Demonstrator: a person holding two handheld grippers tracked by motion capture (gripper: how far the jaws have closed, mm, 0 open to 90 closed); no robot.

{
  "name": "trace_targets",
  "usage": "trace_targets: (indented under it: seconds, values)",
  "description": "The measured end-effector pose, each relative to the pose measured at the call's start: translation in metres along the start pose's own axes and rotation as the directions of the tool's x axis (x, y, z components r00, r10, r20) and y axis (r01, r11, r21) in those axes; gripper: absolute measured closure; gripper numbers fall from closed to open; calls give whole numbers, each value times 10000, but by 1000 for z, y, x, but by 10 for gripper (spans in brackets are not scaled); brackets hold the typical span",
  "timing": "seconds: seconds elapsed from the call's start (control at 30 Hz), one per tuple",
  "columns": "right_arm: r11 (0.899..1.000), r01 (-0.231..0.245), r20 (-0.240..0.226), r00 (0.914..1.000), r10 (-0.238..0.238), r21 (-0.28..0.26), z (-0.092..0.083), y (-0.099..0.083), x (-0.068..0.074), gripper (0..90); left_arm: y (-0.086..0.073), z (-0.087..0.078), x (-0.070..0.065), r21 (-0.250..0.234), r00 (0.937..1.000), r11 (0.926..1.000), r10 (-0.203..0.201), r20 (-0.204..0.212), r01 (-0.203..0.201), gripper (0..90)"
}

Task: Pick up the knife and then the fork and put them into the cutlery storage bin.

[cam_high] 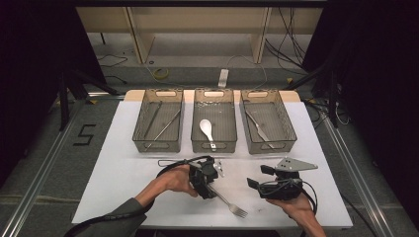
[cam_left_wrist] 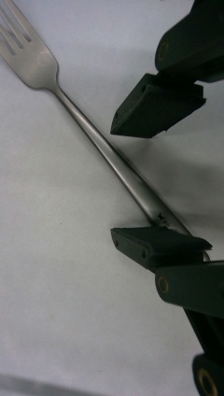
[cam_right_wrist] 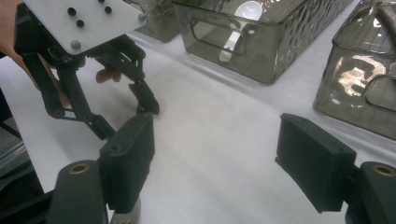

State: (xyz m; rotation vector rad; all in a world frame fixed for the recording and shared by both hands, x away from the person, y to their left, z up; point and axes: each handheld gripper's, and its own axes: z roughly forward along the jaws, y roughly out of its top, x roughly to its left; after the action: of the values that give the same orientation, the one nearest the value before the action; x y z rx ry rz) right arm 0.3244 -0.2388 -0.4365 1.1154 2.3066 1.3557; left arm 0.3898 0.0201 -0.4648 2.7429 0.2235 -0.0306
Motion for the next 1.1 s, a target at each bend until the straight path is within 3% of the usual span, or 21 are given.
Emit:
trace_targets:
  seconds: [0.1, 0.43, 0.73, 0.83, 1.1]
  values:
    - [10000, 0, -2, 10000, 0, -20, 0, 0, 0, 288, 0, 0, -2, 64, 9998, 9999, 85, -193, -84, 461]
    - [10000, -85, -2, 10000, 85, -7, -1, 0, -2, 291, -1, -1, -3, 177, 9998, 9998, 74, -179, -71, 530]
    - [9999, -116, -25, 9999, 116, 68, 0, 0, -2, 295, -2, -3, -12, 546, 9990, 9975, 447, -42, -444, 622]
    - [9999, -106, -10, 9999, 106, 85, 0, 0, -1, 295, 0, -2, -17, 801, 9976, 9948, 647, -246, -626, 623]
    - [9999, -127, 17, 9999, 127, 67, -1, 0, -2, 297, 0, -2, -20, 857, 9978, 9947, 592, -299, -564, 669]
